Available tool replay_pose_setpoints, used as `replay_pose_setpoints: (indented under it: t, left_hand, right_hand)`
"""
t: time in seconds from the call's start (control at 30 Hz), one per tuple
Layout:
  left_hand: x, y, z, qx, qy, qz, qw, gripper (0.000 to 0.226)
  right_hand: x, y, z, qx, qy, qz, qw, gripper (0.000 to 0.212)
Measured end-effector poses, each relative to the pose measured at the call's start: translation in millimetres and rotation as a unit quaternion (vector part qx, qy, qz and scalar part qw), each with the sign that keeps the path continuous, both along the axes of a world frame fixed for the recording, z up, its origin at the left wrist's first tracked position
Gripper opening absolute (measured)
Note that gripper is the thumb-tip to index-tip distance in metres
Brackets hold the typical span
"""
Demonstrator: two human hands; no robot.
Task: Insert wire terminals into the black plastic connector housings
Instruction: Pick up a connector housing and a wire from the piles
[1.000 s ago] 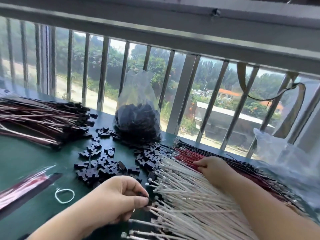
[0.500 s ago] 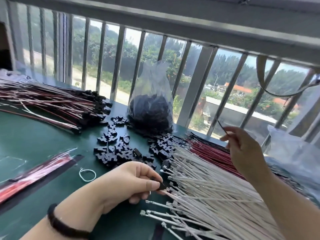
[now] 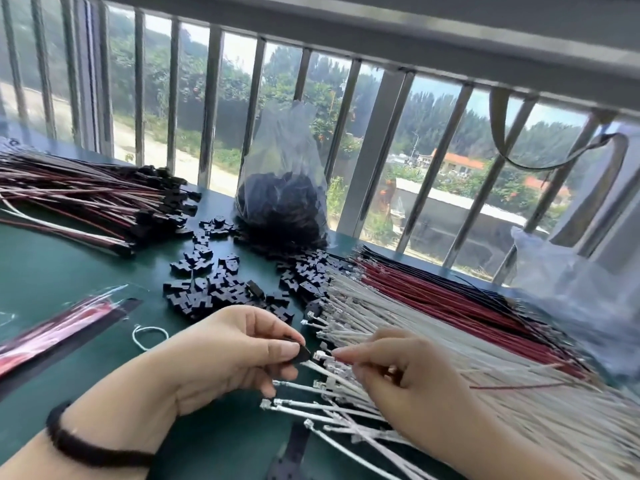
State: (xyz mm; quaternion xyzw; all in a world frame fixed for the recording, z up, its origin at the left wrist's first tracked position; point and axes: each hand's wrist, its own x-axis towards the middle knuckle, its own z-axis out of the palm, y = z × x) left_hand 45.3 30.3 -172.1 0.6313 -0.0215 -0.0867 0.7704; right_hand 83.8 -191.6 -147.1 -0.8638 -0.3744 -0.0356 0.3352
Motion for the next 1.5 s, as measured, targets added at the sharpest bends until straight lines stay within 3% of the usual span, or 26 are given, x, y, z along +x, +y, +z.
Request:
replay_pose_setpoints:
  t: [0.17,0.53,0.77,1.03,1.1,1.2,1.5]
  left_hand:
    - [-1,-4,1,-0.008,0.003,0.024,1.0,0.013]
    - [-2,-11,3,0.004,0.01,0.03,1.0,0.012]
    - [-2,-15,3,0.008,0.013,0.031,0.999,0.015]
    - [-3,-16,5,0.002,0.032,0.018,0.999,0.014]
    - [-3,-18,5,-0.003,0.033,0.019,0.999,0.012]
    - [-3,-20,5,-0.005,0.026,0.015,1.0,0.01]
    - [-4,-27,2,0.048,0.004,0.039,0.998,0.016]
  right_hand:
    - [-2,3,-3,0.035,-0.003,-0.039,0.999,0.017]
    - [-7,9,-1,0.032,-0.06,-0.065,0.996,0.026]
    - [-8,6,0,0.028,-0.056,-0.073,0.995,0.019]
    - [-16,5,3,-0.079,-0.217,-0.022,0.973,0.005]
    - [-15,4,6,-0.06,-0.152,0.001,0.987,0.006]
    - [-9,3,6,-0.001,-0.036,-0.026,0.999,0.023]
    - [-8,6,-5,-0.041,-0.069,-0.024,0.996,0.006]
